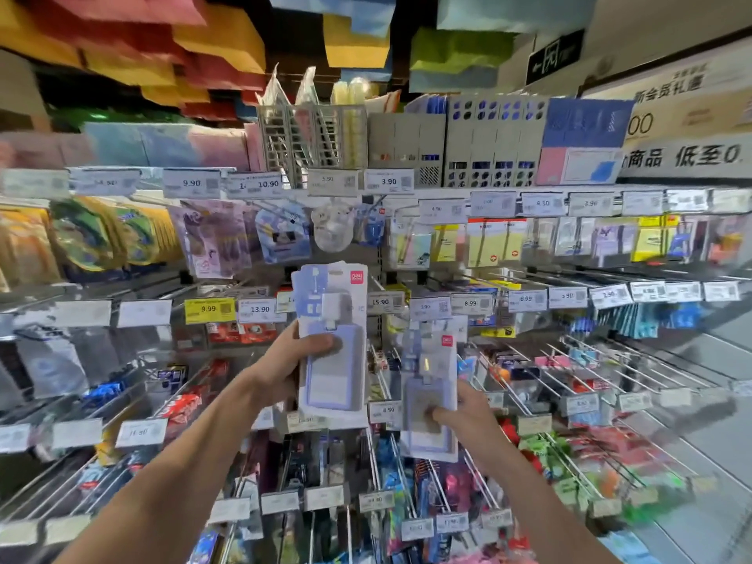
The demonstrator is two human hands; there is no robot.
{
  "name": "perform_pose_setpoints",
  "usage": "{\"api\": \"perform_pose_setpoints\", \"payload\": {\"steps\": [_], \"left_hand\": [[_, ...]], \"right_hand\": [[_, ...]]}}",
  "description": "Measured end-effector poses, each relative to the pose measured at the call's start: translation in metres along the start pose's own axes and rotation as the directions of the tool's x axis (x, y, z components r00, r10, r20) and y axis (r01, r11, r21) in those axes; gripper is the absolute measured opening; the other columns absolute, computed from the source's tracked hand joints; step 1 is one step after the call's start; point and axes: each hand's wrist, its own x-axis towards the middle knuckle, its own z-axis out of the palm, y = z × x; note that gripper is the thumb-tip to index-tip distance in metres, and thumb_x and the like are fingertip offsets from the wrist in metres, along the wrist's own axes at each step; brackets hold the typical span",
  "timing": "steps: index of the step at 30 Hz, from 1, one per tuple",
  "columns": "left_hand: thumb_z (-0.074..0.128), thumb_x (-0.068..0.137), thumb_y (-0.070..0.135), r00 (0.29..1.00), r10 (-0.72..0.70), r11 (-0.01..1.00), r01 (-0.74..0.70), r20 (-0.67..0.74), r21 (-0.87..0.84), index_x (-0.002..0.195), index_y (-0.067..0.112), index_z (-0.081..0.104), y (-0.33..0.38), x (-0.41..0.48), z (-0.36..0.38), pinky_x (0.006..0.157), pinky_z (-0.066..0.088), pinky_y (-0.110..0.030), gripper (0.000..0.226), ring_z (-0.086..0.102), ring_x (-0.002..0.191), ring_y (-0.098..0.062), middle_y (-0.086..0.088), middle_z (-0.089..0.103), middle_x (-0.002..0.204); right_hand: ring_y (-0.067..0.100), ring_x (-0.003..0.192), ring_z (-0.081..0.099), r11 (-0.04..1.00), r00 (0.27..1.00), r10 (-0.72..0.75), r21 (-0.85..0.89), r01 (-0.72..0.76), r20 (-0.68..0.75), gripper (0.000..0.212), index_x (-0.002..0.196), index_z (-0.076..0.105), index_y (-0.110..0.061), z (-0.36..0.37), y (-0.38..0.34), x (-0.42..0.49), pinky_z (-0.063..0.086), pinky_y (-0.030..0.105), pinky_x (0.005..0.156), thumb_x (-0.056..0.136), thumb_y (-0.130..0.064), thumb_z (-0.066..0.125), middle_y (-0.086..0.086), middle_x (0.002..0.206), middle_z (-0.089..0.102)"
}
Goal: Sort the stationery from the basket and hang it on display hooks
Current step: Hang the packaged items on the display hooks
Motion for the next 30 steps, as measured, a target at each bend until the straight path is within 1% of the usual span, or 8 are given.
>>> {"api": "perform_pose_setpoints", "payload": {"steps": [4,7,11,15,18,21,25,30], "left_hand": [[0.077,0.076,0.008,1.0,0.022,0.997,-0.02,-0.022,0.08,0.12,0.01,0.063,0.002,0.022,-0.001,0.083,0.062,-0.047,0.046,0.073,0.098,-0.035,-0.021,0.072,0.114],[0.083,0.072,0.016,1.0,0.002,0.994,0.0,-0.022,0.107,0.126,0.01,0.06,-0.001,0.034,0.0,0.088,0.061,-0.048,0.059,0.071,0.105,-0.038,-0.024,0.07,0.122],[0.095,0.06,0.029,1.0,-0.019,0.996,0.021,-0.022,0.084,0.129,0.008,0.057,0.0,0.046,0.0,0.093,0.058,-0.054,0.081,0.069,0.108,-0.041,-0.025,0.067,0.124],[0.099,0.053,0.034,1.0,-0.003,0.998,0.002,0.008,0.057,0.124,0.006,0.06,0.011,0.054,0.004,0.083,0.061,-0.047,0.086,0.072,0.099,-0.036,-0.019,0.072,0.113],[0.101,0.05,0.037,1.0,-0.027,0.998,0.026,0.016,0.051,0.127,0.004,0.058,0.015,0.058,0.004,0.084,0.061,-0.049,0.095,0.071,0.1,-0.038,-0.022,0.071,0.115],[0.098,0.055,0.033,0.999,-0.039,0.995,0.036,0.03,0.098,0.126,0.004,0.058,0.014,0.064,0.005,0.082,0.06,-0.048,0.087,0.071,0.099,-0.038,-0.023,0.07,0.116],[0.101,0.051,0.039,0.997,-0.068,0.987,0.061,0.039,0.148,0.123,0.008,0.06,0.019,0.07,0.009,0.084,0.06,-0.048,0.088,0.071,0.103,-0.038,-0.02,0.071,0.117],[0.103,0.045,0.041,0.998,-0.056,0.989,0.05,0.036,0.142,0.123,0.007,0.06,0.018,0.073,0.006,0.082,0.061,-0.046,0.096,0.073,0.099,-0.036,-0.019,0.072,0.114]], "right_hand": [[0.018,0.098,0.074,0.999,0.998,0.024,-0.032,-0.021,0.065,0.042,0.119,0.068,-0.015,0.005,-0.006,0.027,0.06,0.036,0.087,0.085,0.01,0.07,-0.001,0.104,0.078],[0.022,0.097,0.073,0.997,0.993,0.057,-0.049,-0.052,0.105,0.04,0.109,0.068,-0.022,0.011,-0.006,0.044,0.061,0.034,0.083,0.086,0.01,0.068,0.002,0.1,0.078],[0.015,0.095,0.073,0.997,0.989,0.075,0.024,-0.079,0.131,0.046,0.12,0.062,-0.026,0.018,-0.001,0.061,0.06,0.024,0.07,0.088,0.006,0.072,-0.001,0.107,0.075],[0.02,0.097,0.074,0.996,0.989,0.047,0.062,-0.056,0.141,0.049,0.124,0.064,-0.03,0.019,0.003,0.078,0.062,0.043,0.084,0.086,-0.002,0.079,-0.004,0.109,0.077],[0.018,0.094,0.075,0.995,0.988,0.004,0.101,-0.02,0.156,0.044,0.117,0.066,-0.031,0.021,0.003,0.083,0.063,0.039,0.08,0.085,-0.003,0.079,-0.003,0.109,0.077],[0.02,0.097,0.075,0.997,0.985,-0.003,0.08,-0.011,0.173,0.041,0.112,0.067,-0.031,0.022,0.007,0.088,0.061,0.046,0.088,0.087,-0.002,0.078,-0.004,0.106,0.078],[0.023,0.102,0.073,1.0,0.984,-0.003,0.025,-0.002,0.18,0.04,0.118,0.067,-0.027,0.019,0.014,0.093,0.058,0.052,0.093,0.086,-0.005,0.078,-0.002,0.109,0.077],[0.021,0.102,0.073,0.999,0.98,-0.026,0.028,0.021,0.196,0.04,0.122,0.067,-0.025,0.016,0.017,0.097,0.059,0.05,0.092,0.088,-0.007,0.077,-0.003,0.111,0.077]]}}
